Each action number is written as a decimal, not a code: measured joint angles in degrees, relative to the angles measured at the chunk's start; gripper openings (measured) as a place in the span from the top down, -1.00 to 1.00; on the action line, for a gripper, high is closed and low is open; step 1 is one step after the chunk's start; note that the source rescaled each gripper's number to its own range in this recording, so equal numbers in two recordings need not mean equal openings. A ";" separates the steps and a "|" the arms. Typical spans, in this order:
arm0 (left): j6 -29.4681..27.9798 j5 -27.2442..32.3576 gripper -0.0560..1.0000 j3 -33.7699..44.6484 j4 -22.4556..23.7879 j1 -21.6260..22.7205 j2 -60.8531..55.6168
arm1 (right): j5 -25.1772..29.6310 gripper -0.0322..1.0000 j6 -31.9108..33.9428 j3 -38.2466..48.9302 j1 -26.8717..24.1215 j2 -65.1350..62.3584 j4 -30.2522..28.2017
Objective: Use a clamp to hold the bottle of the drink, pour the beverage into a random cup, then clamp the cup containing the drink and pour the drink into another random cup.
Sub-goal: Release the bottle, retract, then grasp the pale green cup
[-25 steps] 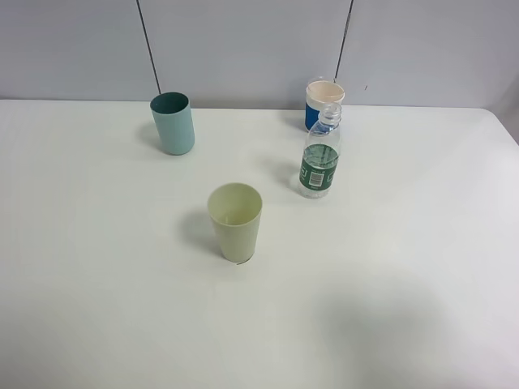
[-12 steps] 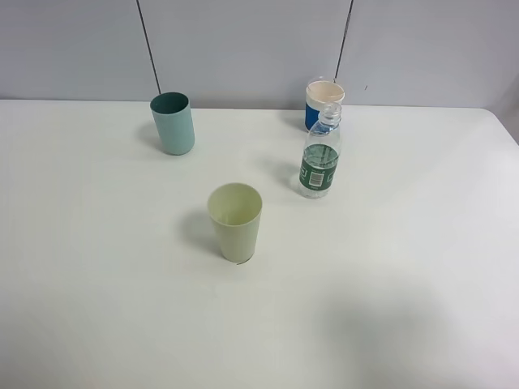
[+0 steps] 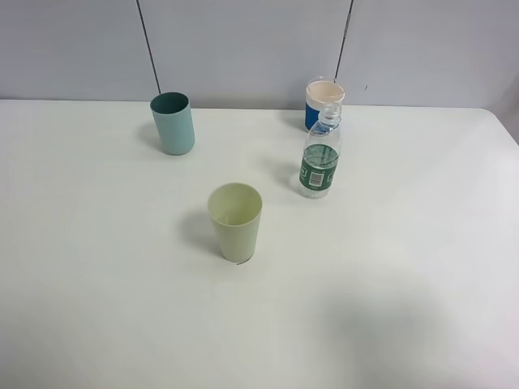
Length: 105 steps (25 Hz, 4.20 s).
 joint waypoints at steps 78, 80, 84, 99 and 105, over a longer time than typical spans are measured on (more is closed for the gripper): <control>-0.16 0.00 -0.81 0.00 0.27 0.00 0.00 | 0.00 -0.65 2.05 0.00 0.00 0.00 0.00; -0.16 0.00 -0.81 0.00 0.27 0.00 0.00 | 0.00 -0.65 2.05 0.00 0.00 0.00 0.00; -0.16 0.00 -0.81 0.00 0.08 0.00 0.00 | 0.00 -0.65 2.05 0.00 0.00 0.00 0.00; 9.32 -13.36 -0.81 -0.99 -8.43 0.00 13.75 | 0.00 -0.65 2.05 0.00 0.00 0.00 0.00; 19.01 -14.17 -0.81 -0.99 -13.60 0.00 22.14 | 0.00 -0.65 2.05 0.00 0.00 0.00 0.00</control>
